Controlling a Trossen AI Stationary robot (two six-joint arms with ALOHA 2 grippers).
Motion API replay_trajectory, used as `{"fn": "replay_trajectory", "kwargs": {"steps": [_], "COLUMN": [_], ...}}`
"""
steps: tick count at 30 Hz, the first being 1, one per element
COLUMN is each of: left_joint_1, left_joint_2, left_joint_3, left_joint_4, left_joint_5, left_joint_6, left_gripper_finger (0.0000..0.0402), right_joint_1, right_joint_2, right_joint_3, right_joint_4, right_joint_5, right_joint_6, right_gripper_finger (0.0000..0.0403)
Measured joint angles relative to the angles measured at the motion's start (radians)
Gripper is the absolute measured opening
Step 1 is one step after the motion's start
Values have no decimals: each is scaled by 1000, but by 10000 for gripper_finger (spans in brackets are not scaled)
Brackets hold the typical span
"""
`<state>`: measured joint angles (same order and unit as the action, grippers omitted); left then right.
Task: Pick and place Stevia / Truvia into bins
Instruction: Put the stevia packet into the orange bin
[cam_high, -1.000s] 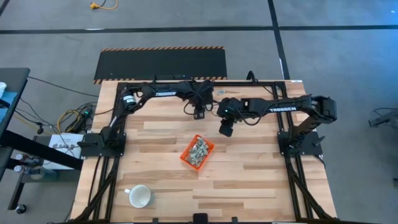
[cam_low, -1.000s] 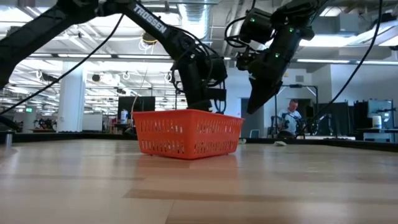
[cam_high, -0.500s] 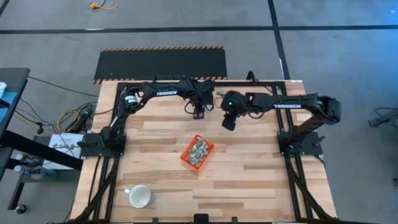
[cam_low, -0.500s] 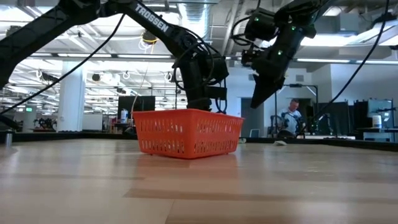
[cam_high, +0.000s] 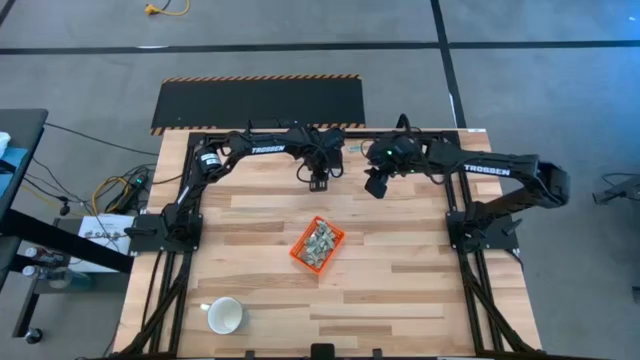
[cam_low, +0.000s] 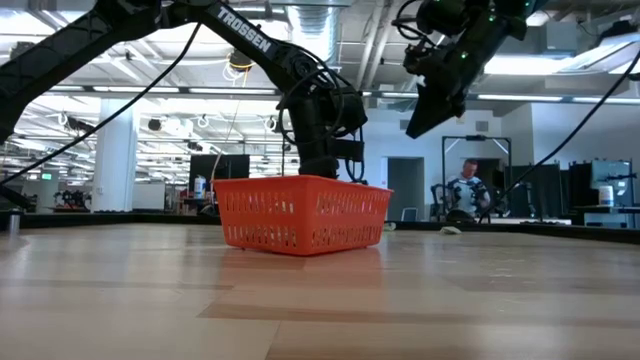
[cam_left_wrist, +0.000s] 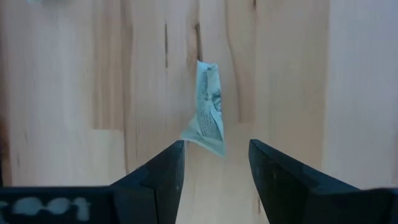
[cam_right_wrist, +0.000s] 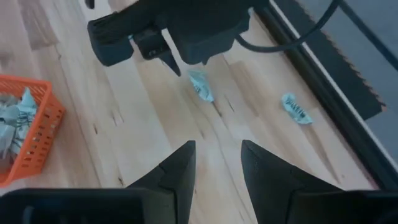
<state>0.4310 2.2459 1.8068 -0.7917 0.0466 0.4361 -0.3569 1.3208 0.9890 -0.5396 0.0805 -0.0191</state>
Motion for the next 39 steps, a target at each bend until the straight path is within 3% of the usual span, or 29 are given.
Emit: {"fn": "replay_trajectory", "kwargs": {"steps": [17,22,29,39], "left_joint_1": [-3,-2,-2,24], "left_joint_2": [128,130,130,130], "left_joint_3": [255,256,256,284], "left_joint_4": [-248,-268,-398,-302], "left_joint_5": [-11,0,24,27], "left_joint_6": [-12,-11,120,-359], "left_gripper_finger": [169,169,169,169], "right_joint_1": [-34,-43,-45,-45], "right_joint_2": [-40,-40,-42,-45], "right_joint_3": [0,0,0,0], "right_joint_4": [-8,-8,-8,-19], "right_joint_5": [0,-1,-1,-1], "right_joint_6": [-33,-44,-83,-23], "right_gripper_finger": [123,123,122,122]}}
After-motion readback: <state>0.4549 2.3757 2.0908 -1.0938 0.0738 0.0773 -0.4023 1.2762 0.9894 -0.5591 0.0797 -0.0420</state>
